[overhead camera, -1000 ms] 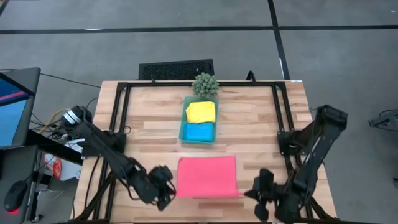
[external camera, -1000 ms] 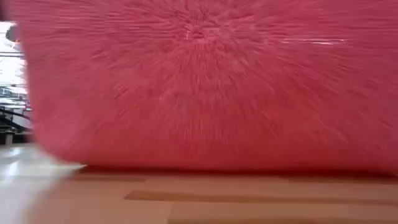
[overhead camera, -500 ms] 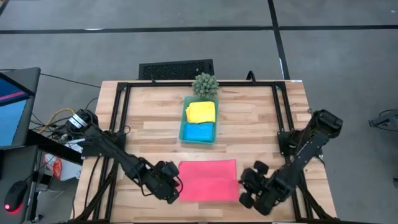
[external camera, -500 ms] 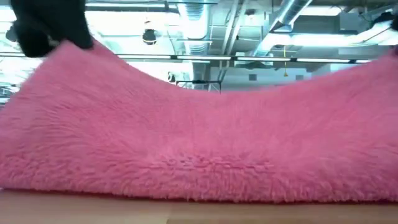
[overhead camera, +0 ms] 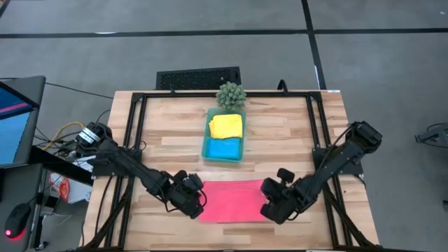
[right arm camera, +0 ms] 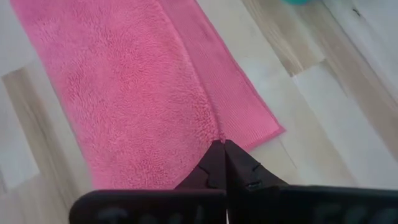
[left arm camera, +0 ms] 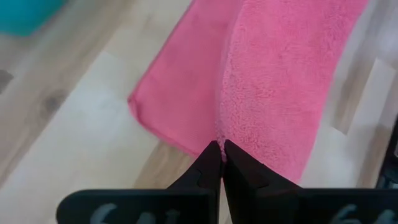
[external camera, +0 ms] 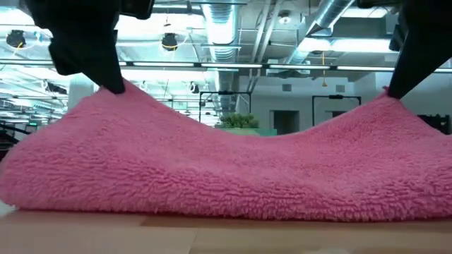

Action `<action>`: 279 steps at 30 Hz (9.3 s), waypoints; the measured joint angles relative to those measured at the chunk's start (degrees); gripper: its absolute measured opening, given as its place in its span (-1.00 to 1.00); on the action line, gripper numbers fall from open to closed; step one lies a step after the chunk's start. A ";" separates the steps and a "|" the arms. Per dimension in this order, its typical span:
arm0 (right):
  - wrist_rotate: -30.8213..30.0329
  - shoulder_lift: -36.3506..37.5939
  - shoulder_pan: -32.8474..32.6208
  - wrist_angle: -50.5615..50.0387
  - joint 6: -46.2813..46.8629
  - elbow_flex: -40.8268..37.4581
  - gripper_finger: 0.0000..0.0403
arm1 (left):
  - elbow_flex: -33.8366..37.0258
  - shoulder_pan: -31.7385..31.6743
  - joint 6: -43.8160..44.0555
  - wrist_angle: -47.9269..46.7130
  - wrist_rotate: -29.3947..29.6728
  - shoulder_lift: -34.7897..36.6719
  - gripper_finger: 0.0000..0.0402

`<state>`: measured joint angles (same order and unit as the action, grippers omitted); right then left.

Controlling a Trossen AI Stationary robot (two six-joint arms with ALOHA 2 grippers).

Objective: Fold microfiber towels
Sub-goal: Fold the pink micro fiber cloth

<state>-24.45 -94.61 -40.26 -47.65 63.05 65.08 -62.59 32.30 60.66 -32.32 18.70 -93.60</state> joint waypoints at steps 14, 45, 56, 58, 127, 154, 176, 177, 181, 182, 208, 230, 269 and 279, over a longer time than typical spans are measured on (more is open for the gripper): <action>1.43 -0.16 3.80 -3.40 -2.17 -0.02 -0.96 | 0.00 -2.19 -1.90 -1.06 2.85 -0.37 -1.00; 1.09 -1.13 1.06 -2.80 -0.71 -0.07 -0.49 | 0.02 -1.07 -5.52 4.45 2.34 -0.31 -0.20; -13.61 -6.13 -13.41 7.62 3.05 -0.07 -0.46 | 2.43 8.60 -9.70 15.36 18.03 -0.17 -0.41; -13.12 -8.60 -13.24 10.75 2.94 0.00 -0.49 | 5.08 8.26 -10.76 20.49 15.95 -0.19 -0.46; -8.59 -20.59 -15.46 17.13 -5.70 0.13 -0.16 | 10.96 10.81 -34.38 37.62 2.89 -15.02 -0.03; -4.48 -9.84 -15.46 7.32 -5.03 1.39 -0.90 | -6.90 10.62 -27.03 11.03 4.10 -15.21 -0.98; -5.52 -9.81 -15.59 7.38 -5.07 1.07 -0.89 | -2.11 9.83 -39.84 27.35 0.69 -17.28 0.17; -5.54 -9.81 -15.59 7.48 -5.05 1.03 -0.89 | -2.46 9.81 -39.92 28.73 -0.04 -18.14 0.18; -5.45 -9.79 -15.58 8.13 -4.08 0.04 -0.88 | -2.59 9.68 -38.89 28.56 0.45 -20.13 0.16; -5.46 -9.79 -15.57 7.98 -3.83 -0.07 -0.87 | -2.67 9.62 -37.91 27.82 0.83 -20.56 0.14; -2.74 -9.63 -15.45 8.38 -3.48 -0.04 -0.88 | -10.36 7.88 -25.42 9.90 -0.69 -22.40 -0.99; 0.20 -6.51 -10.75 0.72 -4.99 -0.02 -0.89 | -17.93 1.02 -31.82 -6.25 1.44 -18.71 -1.00; 5.10 -6.47 1.51 4.67 -13.91 -7.26 -0.87 | -11.52 -3.59 -29.65 -4.36 4.23 -19.06 -1.00; 5.08 -6.47 3.73 4.84 -14.02 -7.26 -0.66 | -11.52 -3.59 -25.47 -5.07 6.03 -18.66 -0.88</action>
<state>-19.38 -101.08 -36.53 -42.81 49.04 57.82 -74.11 28.71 35.19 -37.39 24.73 -112.26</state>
